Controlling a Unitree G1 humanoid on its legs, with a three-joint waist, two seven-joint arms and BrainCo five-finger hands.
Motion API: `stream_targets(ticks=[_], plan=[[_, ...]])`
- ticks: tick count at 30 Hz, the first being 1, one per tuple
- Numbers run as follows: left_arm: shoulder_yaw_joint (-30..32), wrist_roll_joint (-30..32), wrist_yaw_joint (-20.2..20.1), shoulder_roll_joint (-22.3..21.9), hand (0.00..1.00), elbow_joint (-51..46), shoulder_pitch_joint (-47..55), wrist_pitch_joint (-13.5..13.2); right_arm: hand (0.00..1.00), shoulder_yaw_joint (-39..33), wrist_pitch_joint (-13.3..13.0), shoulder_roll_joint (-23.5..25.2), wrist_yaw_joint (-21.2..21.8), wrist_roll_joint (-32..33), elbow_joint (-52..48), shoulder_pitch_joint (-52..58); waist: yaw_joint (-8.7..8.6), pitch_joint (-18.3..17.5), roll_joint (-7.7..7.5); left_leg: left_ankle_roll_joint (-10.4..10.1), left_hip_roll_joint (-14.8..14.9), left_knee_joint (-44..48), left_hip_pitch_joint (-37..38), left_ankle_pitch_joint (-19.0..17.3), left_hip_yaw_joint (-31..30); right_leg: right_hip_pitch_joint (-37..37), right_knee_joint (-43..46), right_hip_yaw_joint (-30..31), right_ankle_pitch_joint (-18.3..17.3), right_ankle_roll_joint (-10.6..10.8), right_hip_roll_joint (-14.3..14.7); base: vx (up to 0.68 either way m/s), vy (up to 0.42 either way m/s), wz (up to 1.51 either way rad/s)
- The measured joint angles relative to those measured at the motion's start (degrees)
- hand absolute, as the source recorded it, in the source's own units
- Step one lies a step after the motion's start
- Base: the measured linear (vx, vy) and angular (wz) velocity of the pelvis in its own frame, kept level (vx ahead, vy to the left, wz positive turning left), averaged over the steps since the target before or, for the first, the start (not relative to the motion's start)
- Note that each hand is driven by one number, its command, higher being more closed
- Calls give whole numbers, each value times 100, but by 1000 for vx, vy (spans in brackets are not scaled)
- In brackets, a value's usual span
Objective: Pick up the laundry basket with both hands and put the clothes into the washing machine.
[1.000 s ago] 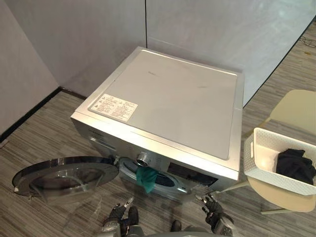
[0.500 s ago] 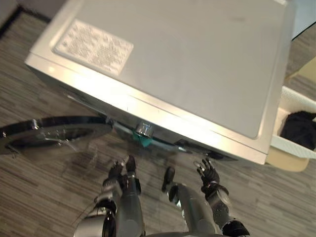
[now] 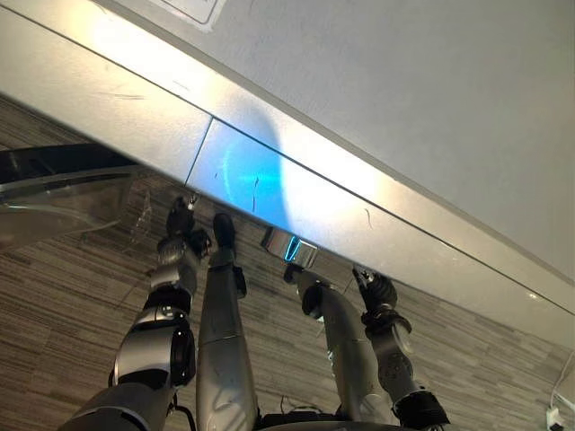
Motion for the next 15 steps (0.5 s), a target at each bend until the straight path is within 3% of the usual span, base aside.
stream_targets(ticks=[7,15], plan=[[-839,49,35,-38,0,-46,-281,136,0,225,10,-35,118,56,-162,12,-113,25,-6,14,62,51,-162,-46,188,-277,73,171,0,-1,4,43,15,-12],[-998,53,136,-109,0,336,-390,70,0,316,10,-15,115,153,-231,2,-146,52,-14,70,138,230,-236,-175,343,-405,121,322,12,6,21,47,16,-11]])
